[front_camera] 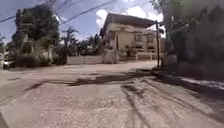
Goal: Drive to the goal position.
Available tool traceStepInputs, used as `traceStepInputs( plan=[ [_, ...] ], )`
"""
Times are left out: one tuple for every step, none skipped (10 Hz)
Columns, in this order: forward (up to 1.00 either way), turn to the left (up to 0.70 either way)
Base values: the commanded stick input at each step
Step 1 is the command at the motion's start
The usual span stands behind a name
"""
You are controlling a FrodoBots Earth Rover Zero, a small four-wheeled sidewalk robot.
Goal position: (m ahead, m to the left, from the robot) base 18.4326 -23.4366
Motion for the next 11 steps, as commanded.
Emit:
traceStepInputs(
  plan=[
    [0.7,-0.28],
    [0.7,-0.07],
    [0.7,0.0],
    [0.7,0.0],
    [0.7,0.0],
    [0.7,0.0],
    [0.7,0.0],
    [0.7,0.0],
    [0.7,0.0],
    [0.7,0.0],
    [0.7,0.0]
  ],
)
